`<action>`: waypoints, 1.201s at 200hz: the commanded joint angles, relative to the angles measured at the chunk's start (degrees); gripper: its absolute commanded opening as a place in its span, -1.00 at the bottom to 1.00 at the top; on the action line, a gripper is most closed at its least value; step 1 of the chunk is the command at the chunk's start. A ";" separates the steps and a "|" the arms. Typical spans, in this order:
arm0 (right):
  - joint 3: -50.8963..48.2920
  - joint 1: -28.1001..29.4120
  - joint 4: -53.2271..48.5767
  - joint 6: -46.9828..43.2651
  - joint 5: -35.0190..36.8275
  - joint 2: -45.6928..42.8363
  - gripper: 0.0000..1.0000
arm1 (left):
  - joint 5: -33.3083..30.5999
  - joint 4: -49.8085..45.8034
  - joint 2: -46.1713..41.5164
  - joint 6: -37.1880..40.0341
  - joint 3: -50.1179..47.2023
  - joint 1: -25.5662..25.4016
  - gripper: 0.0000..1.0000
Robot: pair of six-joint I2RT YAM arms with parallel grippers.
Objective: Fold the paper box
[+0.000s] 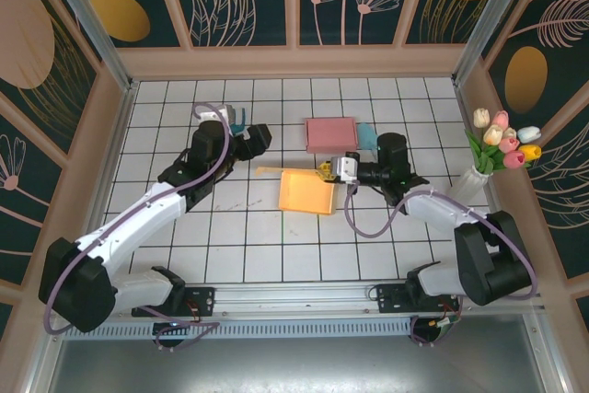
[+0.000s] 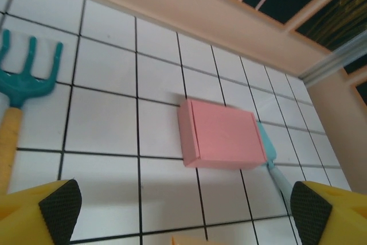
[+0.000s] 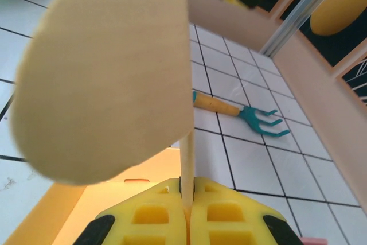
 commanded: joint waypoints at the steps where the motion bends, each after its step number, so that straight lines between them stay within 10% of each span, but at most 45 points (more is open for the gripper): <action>1: -1.08 0.39 4.77 1.99 -4.10 -2.18 -1.00 | 6.26 5.09 0.83 -2.98 -2.21 0.28 0.87; 100: -6.24 3.39 19.65 8.63 2.71 -2.31 -1.00 | 18.65 15.27 -0.69 -18.95 -8.80 -0.48 0.77; 240: -9.75 7.59 28.42 8.75 11.01 4.27 -1.00 | 12.58 11.14 -0.61 -25.35 -8.19 -6.66 0.78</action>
